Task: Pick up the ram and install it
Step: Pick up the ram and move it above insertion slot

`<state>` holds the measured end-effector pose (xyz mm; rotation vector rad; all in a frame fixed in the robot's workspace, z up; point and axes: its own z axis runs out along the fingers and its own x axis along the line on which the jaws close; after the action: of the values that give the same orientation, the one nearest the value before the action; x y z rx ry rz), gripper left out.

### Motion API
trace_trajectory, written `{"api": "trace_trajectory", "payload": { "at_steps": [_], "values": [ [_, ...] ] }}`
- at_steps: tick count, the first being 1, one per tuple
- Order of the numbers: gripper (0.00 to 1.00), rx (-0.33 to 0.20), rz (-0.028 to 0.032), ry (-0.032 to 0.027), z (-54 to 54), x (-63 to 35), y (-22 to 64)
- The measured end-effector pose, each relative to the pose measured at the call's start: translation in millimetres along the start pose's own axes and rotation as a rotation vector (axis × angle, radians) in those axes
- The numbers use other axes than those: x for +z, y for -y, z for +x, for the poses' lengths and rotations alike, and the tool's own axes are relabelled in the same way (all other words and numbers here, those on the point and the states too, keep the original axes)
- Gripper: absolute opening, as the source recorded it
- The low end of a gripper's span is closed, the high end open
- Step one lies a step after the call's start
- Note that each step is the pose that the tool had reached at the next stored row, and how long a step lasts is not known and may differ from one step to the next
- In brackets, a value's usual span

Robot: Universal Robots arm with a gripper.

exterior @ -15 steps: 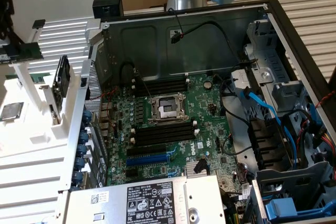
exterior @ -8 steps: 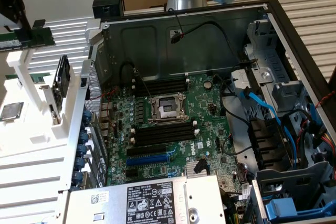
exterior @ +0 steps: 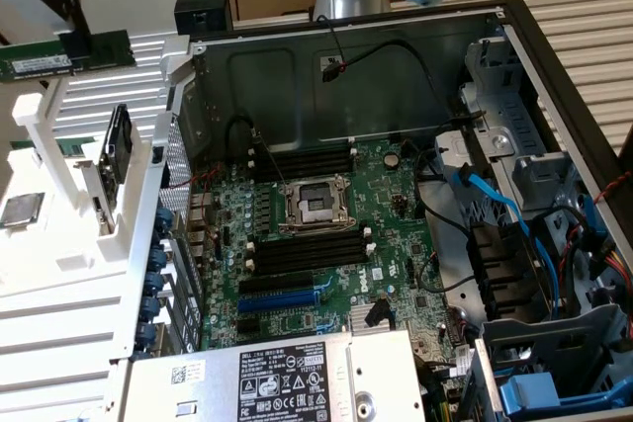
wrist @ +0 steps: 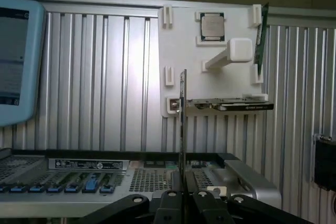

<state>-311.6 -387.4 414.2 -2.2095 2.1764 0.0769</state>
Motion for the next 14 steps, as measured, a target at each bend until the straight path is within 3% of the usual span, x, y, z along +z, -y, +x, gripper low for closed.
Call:
{"api": "trace_trajectory", "payload": {
  "at_steps": [14],
  "values": [
    [0.14,0.0,-0.001,0.0,0.7,-3.8,64.1]
  ]
}}
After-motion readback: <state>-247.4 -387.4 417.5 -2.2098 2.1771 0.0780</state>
